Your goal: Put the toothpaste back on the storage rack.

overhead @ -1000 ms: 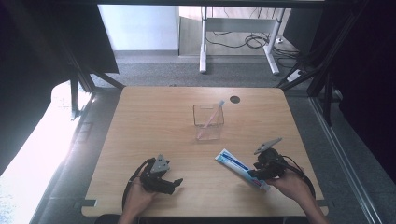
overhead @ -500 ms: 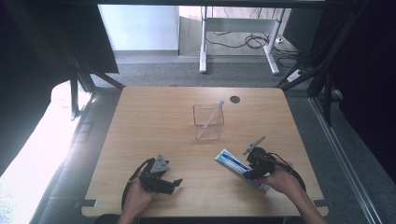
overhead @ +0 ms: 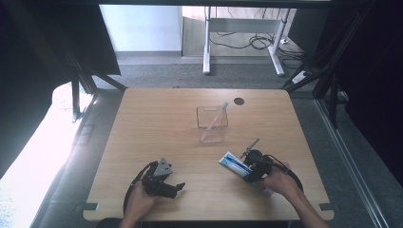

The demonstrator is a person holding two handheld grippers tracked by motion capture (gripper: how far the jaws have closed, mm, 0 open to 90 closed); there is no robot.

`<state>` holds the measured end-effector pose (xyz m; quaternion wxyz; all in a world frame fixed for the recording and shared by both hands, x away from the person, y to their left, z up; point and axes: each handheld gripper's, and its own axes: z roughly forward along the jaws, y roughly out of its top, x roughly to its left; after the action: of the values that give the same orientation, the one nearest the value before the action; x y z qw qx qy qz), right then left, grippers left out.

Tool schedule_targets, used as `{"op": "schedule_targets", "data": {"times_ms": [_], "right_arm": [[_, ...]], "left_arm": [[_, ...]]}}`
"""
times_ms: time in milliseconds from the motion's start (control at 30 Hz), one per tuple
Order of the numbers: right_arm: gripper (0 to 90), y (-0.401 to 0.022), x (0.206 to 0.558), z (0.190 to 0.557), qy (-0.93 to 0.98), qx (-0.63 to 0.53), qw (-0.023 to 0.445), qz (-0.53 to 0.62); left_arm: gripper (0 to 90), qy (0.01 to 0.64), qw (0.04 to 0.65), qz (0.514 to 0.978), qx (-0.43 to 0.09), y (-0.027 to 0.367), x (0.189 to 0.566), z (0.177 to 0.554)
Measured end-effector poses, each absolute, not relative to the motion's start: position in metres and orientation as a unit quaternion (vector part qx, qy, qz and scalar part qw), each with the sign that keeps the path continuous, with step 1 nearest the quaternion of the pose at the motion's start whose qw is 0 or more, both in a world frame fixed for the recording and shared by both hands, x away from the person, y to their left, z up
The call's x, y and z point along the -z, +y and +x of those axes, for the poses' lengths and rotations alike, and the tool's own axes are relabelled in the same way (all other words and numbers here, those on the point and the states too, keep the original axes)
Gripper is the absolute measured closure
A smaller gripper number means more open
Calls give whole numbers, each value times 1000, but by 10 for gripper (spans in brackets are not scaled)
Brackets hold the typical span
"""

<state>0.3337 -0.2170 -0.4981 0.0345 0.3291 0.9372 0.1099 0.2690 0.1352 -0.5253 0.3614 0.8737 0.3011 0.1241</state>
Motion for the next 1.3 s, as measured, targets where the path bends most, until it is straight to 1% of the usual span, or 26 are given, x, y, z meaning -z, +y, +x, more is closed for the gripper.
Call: {"op": "schedule_targets", "data": {"times_ms": [33,167,267,367,533,833,1300], "right_arm": [[516,-217,498,334,937,-110,35,329],[637,-219,494,335,935,-113,29,336],[681,-218,492,333,934,-113,35,337],[707,-217,490,331,935,-116,42,334],[721,-220,488,327,931,-133,44,336],[724,-225,470,323,923,-172,72,337],[724,-234,452,325,907,-234,85,340]], "left_arm": [[139,301,361,874,-124,135,525,269],[139,301,361,874,-124,135,525,269],[139,300,360,874,-125,135,525,269],[139,300,362,874,-126,135,525,268],[139,301,362,873,-127,135,525,268],[138,300,364,872,-127,136,525,268],[131,304,373,869,-117,138,526,270]]}}
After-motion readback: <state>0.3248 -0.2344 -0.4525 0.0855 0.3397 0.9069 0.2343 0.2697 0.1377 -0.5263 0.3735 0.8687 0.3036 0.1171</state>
